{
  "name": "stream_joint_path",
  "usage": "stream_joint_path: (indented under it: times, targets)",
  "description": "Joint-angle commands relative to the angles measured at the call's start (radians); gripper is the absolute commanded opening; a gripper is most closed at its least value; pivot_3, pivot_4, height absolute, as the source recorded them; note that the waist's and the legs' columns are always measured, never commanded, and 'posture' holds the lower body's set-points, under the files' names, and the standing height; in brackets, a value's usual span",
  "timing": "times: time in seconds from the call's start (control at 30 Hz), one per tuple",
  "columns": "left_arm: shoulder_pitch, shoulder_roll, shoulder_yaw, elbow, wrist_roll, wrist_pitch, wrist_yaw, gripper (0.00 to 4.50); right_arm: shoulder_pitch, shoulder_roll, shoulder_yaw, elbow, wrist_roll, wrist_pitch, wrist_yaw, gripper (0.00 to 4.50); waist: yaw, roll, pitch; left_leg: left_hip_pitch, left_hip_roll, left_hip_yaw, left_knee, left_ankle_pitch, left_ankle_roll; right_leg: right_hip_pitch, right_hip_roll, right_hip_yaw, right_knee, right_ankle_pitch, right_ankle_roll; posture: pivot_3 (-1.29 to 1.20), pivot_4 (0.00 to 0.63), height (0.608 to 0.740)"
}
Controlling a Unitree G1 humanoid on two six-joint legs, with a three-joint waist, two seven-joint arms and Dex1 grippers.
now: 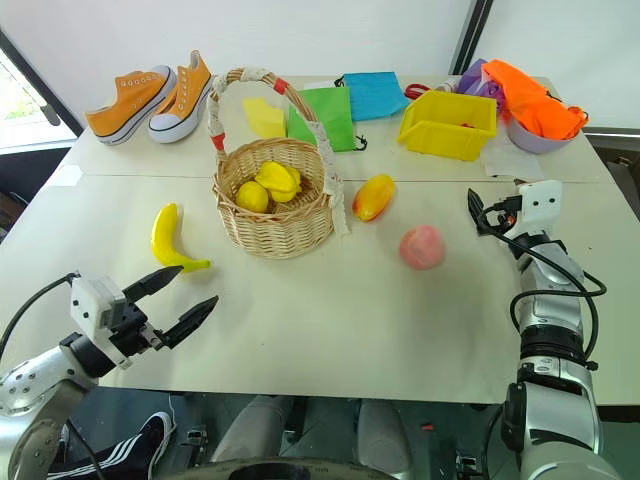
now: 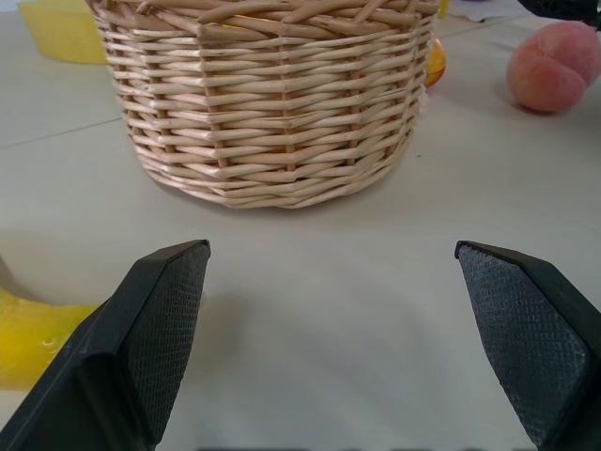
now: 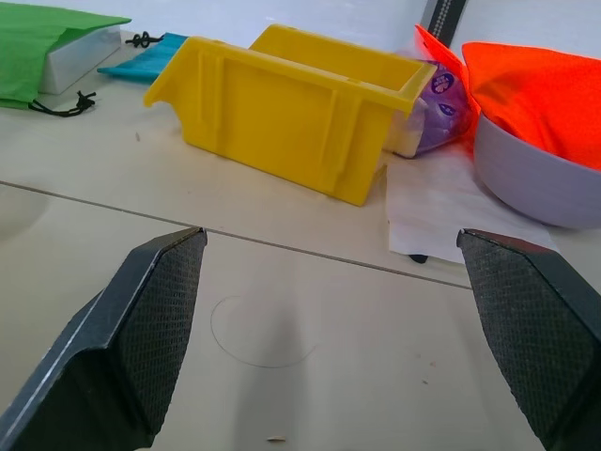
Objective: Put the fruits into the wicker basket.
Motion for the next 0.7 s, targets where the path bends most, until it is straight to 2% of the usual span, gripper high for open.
stream_joint_path:
  times: [0.03, 0.7]
  targets:
    - [0.009, -0.006, -0.015, -0.029, -0.007, -0.006, -0.006, 4.50, -0.028, -0.014, -0.007, -0.003, 0.008, -0.028, 0.001, 4.45, 0.000, 0.000, 0.000, 0.000, 0.000, 0.000, 0.000, 0.000, 0.000, 0.000, 0.000, 0.000, 0.000, 0.000, 0.000, 0.00, 0.150, 0.740]
    - [-0.070, 0.000, -0.012, 0.019, 0.025, -0.064, -0.023, 4.50, -0.012, -0.001, 0.001, -0.042, 0.021, -0.019, 0.019, 4.45, 0.001, 0.000, 0.000, 0.000, 0.000, 0.000, 0.000, 0.000, 0.000, 0.000, 0.000, 0.000, 0.000, 0.000, 0.000, 0.00, 0.150, 0.740]
